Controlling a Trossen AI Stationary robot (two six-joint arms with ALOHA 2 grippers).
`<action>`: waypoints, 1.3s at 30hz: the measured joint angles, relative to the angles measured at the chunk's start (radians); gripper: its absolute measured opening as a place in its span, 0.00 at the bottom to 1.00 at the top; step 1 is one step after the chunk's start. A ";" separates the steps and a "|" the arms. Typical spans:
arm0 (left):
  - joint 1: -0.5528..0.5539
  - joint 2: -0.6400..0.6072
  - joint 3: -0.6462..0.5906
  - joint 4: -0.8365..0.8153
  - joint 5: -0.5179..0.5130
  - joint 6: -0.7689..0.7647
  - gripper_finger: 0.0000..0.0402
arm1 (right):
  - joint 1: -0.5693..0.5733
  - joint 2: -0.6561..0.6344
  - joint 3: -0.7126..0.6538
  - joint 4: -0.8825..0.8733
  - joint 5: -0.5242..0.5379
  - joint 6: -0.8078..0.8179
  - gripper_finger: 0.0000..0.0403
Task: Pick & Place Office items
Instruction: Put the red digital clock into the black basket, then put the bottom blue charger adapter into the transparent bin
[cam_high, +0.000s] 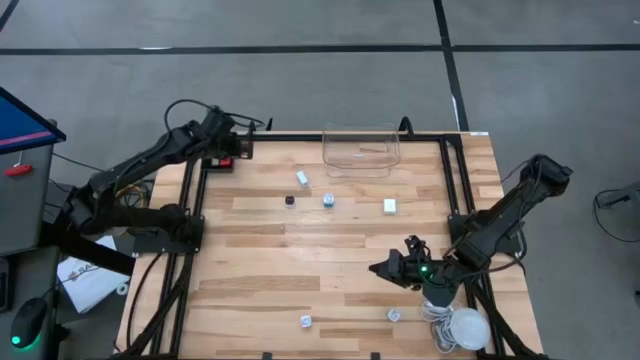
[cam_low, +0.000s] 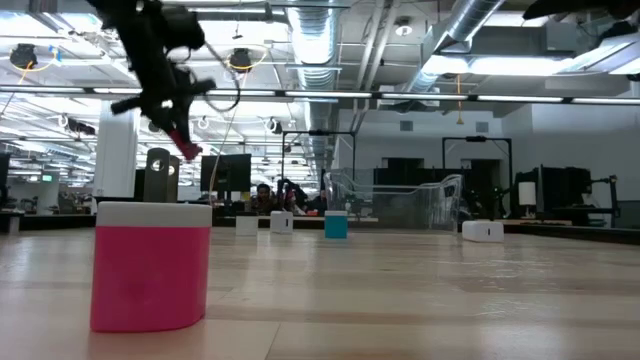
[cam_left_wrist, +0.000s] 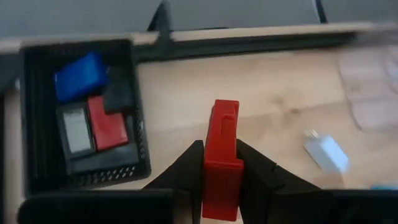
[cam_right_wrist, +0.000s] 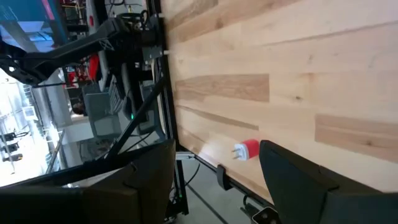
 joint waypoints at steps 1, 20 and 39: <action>0.013 0.002 -0.022 0.023 0.001 -0.024 0.15 | 0.000 -0.010 0.000 -0.013 0.000 -0.001 0.56; 0.078 0.001 -0.233 0.125 -0.331 -0.591 0.14 | 0.012 -0.245 0.000 -0.281 0.057 -0.049 0.56; 0.069 -0.026 -0.323 0.425 -0.386 -0.659 0.38 | 0.013 -0.267 0.000 -0.297 0.078 -0.061 0.56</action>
